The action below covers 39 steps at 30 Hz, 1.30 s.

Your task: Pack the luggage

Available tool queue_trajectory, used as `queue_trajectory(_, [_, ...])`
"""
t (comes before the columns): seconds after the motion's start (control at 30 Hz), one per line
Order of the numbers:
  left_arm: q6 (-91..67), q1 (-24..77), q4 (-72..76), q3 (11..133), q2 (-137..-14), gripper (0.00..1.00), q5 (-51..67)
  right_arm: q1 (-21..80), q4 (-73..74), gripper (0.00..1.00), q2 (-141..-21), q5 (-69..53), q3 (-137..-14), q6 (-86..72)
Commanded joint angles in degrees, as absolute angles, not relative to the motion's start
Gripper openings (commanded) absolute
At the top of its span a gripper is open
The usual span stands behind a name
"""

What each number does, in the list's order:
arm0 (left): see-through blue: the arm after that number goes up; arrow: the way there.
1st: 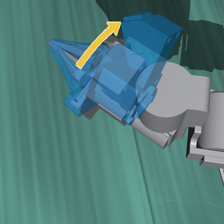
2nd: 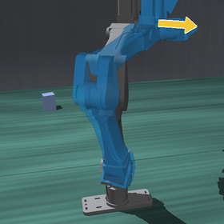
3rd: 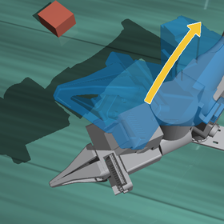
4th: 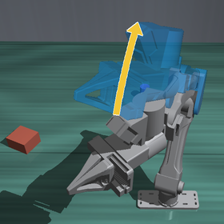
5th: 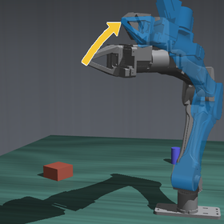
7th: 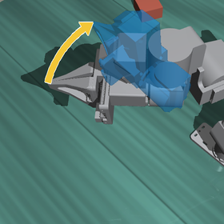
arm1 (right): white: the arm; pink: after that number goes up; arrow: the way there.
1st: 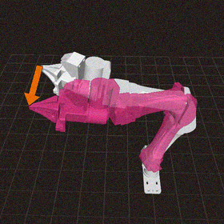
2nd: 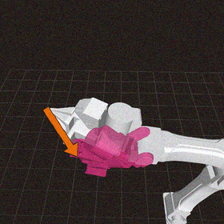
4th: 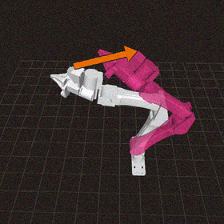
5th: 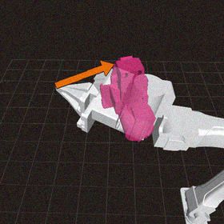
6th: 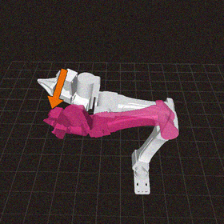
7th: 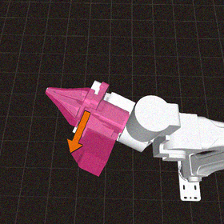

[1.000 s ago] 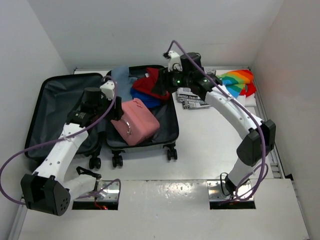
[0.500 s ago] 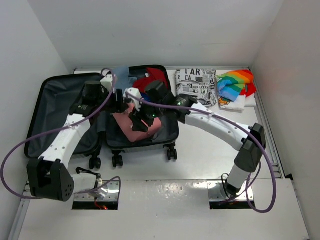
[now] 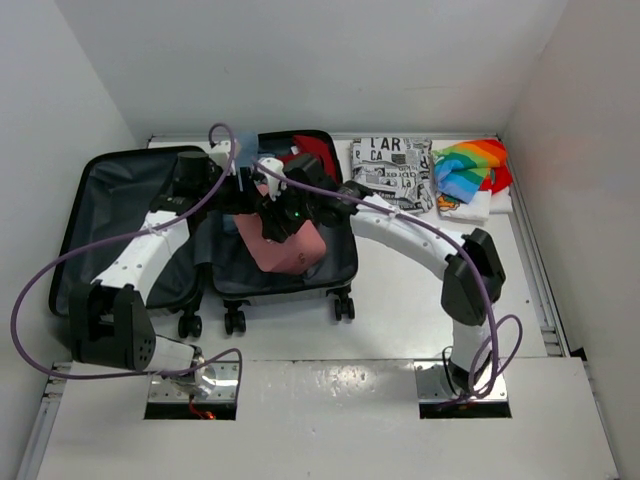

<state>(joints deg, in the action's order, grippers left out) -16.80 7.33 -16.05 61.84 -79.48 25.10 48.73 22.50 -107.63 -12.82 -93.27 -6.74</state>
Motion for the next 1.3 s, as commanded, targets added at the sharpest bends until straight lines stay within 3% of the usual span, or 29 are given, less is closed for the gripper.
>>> queue_trajectory(0.0, [-18.81,7.47,-17.49,62.14,-81.21,0.61,28.56,46.94,19.6,0.51,-110.65,-9.49,-96.94,-12.39])
queue_trajectory(0.23, [-19.86,7.47,-16.44,62.14,-82.88,0.61,29.09,46.23,21.71,0.48,-113.64,-11.07,-98.88,-17.13])
queue_trajectory(0.57, [-20.39,7.47,-15.91,63.28,-84.46,0.61,29.62,48.42,22.76,0.28,-116.28,-13.89,-100.81,-21.0])
queue_trajectory(0.73, [-20.92,7.47,-15.38,63.28,-84.99,0.61,30.15,49.83,22.85,0.27,-116.28,-13.62,-102.21,-20.83])
queue_trajectory(0.9, [-20.92,7.47,-14.77,62.67,-84.29,0.61,30.15,49.92,22.32,0.15,-115.49,-13.97,-100.72,-20.48])
queue_trajectory(1.1, [-20.92,7.47,-14.24,62.14,-84.29,0.61,30.15,49.92,22.76,0.15,-115.84,-10.2,-100.46,-19.69])
queue_trajectory(1.13, [-20.92,7.47,-14.24,62.14,-83.68,0.61,29.54,49.66,22.94,0.03,-115.84,-10.11,-100.37,-19.95])
queue_trajectory(1.17, [-20.92,7.47,-14.24,62.14,-83.15,0.61,29.53,49.4,22.5,0.0,-115.67,-10.19,-100.46,-20.3])
queue_trajectory(1.27, [-20.92,6.59,-14.24,62.14,-81.83,0.63,28.3,46.86,19.97,0.0,-112.95,-13.17,-99.23,-22.58])
